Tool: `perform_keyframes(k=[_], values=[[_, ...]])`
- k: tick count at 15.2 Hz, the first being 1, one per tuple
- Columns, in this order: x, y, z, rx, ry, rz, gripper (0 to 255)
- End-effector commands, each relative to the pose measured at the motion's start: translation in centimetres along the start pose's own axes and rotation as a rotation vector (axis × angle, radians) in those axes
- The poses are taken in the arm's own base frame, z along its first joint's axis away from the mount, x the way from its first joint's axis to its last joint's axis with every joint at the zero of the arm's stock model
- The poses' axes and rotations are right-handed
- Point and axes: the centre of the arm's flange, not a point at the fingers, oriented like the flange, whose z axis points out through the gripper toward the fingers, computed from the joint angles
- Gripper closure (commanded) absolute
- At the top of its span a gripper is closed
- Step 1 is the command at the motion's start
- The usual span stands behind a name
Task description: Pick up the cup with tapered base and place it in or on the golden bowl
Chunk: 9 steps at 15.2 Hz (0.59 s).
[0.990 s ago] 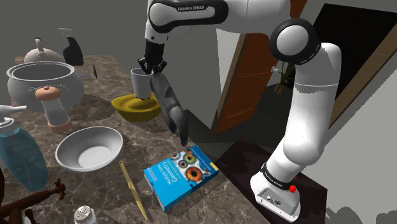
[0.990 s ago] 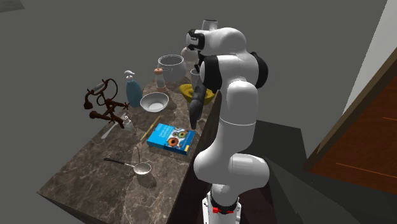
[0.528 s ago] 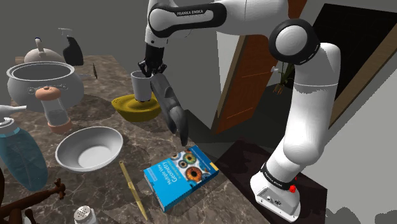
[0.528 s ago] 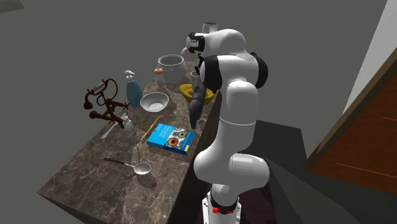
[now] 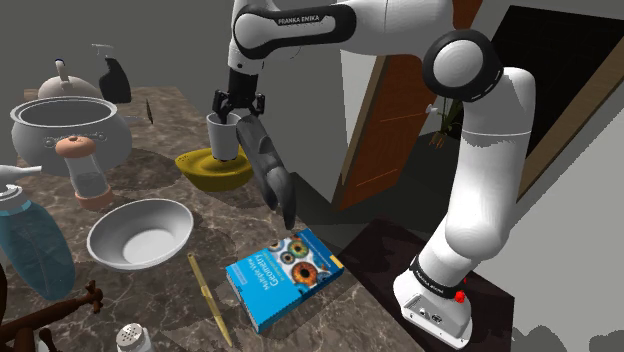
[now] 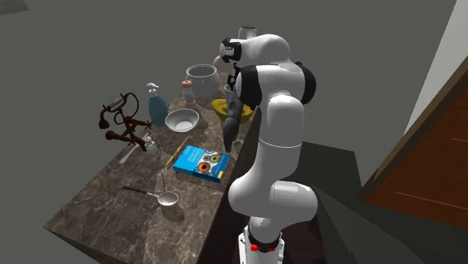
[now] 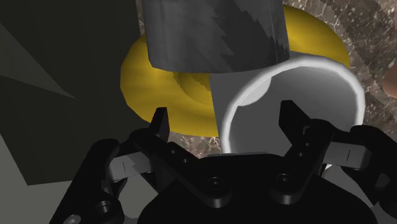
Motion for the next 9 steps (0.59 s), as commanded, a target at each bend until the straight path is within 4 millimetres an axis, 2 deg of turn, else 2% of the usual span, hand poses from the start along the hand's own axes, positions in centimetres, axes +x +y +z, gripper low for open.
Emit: perform_keyframes(k=[1, 4, 9], values=[[0.0, 0.0, -1.3, 0.000, 0.000, 0.000, 0], [0.0, 0.0, -5.0, 0.000, 0.000, 0.000, 0], [0.0, 0.0, -5.0, 0.000, 0.000, 0.000, 0]])
